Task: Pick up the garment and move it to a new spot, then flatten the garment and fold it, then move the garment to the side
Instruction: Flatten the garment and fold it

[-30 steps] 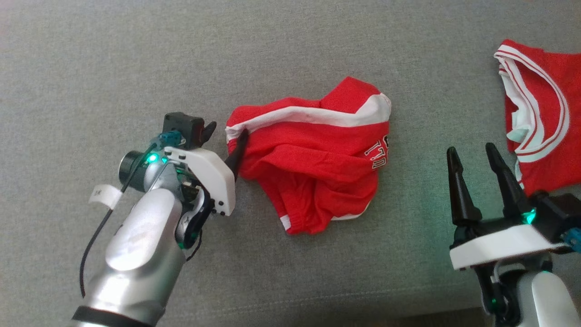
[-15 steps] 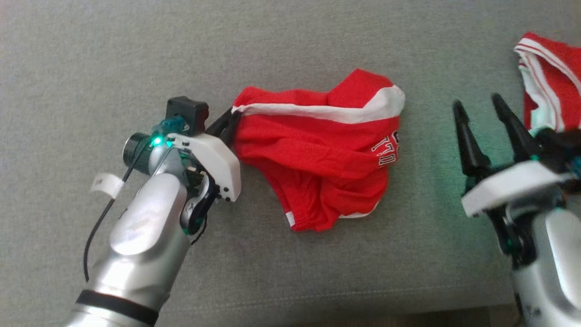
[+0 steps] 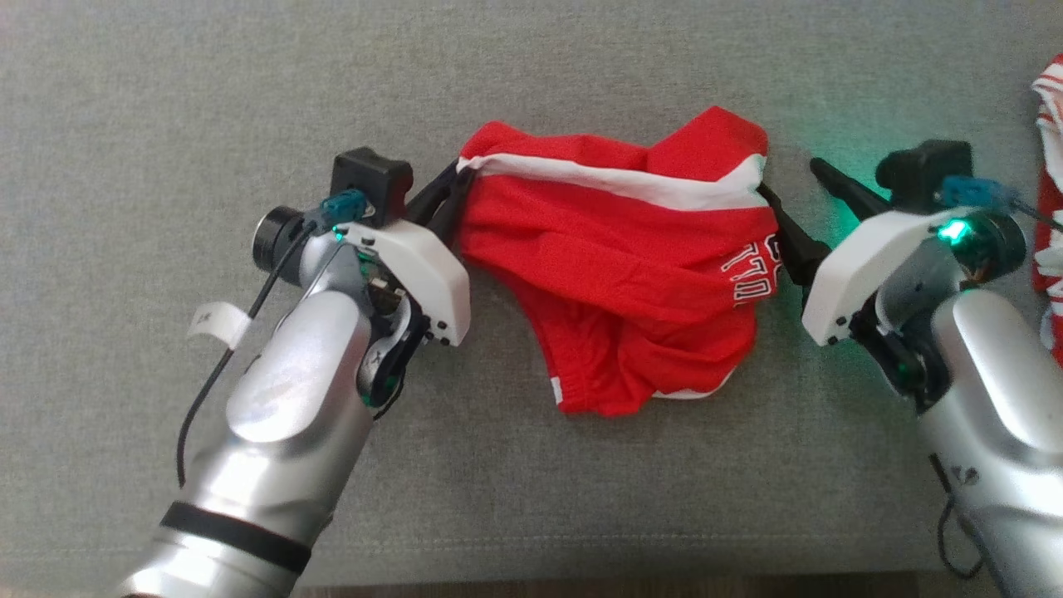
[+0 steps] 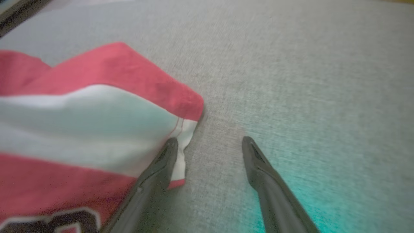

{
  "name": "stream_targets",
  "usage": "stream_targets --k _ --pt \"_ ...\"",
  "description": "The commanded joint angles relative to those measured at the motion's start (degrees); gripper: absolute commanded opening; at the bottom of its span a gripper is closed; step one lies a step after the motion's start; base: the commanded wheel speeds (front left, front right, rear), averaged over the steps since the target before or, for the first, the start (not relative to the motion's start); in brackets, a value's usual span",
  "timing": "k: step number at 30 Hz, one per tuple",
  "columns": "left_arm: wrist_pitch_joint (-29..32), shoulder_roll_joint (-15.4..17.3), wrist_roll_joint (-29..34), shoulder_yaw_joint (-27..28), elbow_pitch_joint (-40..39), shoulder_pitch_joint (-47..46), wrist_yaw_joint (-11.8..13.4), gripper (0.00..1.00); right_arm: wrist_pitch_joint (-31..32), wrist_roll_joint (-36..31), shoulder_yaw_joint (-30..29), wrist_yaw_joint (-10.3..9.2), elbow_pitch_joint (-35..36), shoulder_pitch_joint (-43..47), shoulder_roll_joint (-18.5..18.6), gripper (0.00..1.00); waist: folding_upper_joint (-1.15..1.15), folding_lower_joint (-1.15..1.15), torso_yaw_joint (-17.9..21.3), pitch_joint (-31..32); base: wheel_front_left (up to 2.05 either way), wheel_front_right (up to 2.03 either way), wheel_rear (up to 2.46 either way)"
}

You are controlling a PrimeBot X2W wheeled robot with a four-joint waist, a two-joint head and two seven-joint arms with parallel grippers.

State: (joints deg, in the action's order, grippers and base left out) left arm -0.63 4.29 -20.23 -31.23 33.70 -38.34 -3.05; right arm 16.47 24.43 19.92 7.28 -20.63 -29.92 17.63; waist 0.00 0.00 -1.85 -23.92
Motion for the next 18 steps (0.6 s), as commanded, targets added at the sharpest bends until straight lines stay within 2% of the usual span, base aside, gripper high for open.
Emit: stream_targets --k 1,2,3,5,6,7,8,9,14,18 --pt "-0.70 0.62 0.48 1.06 -1.17 -2.85 -0.16 0.00 0.96 0.61 1.76 0.21 0.95 -1.39 1.02 1.00 0.00 0.00 -0.34 -0.52 0.00 0.00 0.00" --pt "-0.96 0.56 0.52 0.92 -1.08 -2.99 -0.15 0.00 1.82 1.09 2.76 0.21 0.19 -1.86 1.24 1.00 0.00 0.00 -0.45 -0.69 0.00 0.00 0.00" --pt "-1.20 0.51 0.54 0.79 -0.98 -3.08 -0.14 0.00 3.02 1.34 3.88 0.21 -0.66 -2.21 1.61 0.93 0.00 0.00 -0.56 -0.81 0.00 0.00 0.00" --pt "-1.78 0.46 0.75 0.52 -0.82 -3.22 0.05 0.00 5.22 2.06 5.82 0.21 -1.89 -2.49 2.21 0.49 0.00 0.00 -0.79 -0.92 0.00 0.00 0.00" --pt "-2.01 0.43 0.77 0.40 -0.76 -3.21 0.08 0.00 6.34 2.53 6.82 0.21 -2.25 -2.40 2.53 0.44 0.00 0.00 -0.91 -0.88 0.00 0.00 0.00" --pt "-2.21 0.40 0.78 0.27 -0.72 -3.19 0.09 0.00 6.93 2.97 7.60 0.21 -2.19 -2.26 2.85 0.33 0.00 0.00 -1.04 -0.82 0.00 0.00 0.00" --pt "-2.40 0.39 0.82 0.15 -0.69 -3.15 0.13 0.00 7.11 3.58 8.29 0.21 -1.77 -2.03 3.03 0.06 0.00 0.00 -1.11 -0.72 0.00 0.00 0.00" --pt "-2.55 0.42 0.78 0.09 -0.66 -3.07 0.15 0.00 7.19 4.19 8.91 0.21 -1.34 -1.72 3.25 0.00 0.00 0.00 -1.13 -0.59 0.00 0.00 0.00" --pt "-3.18 0.68 0.61 -0.12 -0.52 -2.53 0.40 0.00 3.65 6.11 9.30 0.21 0.53 0.06 3.90 0.00 0.00 0.00 -0.83 0.34 0.00 0.00 0.00" --pt "-4.79 0.97 0.88 -0.22 -1.09 -1.84 1.17 0.00 -4.04 6.30 5.76 0.21 2.64 1.96 3.55 0.00 0.00 0.00 -0.62 1.49 0.00 0.00 0.00"
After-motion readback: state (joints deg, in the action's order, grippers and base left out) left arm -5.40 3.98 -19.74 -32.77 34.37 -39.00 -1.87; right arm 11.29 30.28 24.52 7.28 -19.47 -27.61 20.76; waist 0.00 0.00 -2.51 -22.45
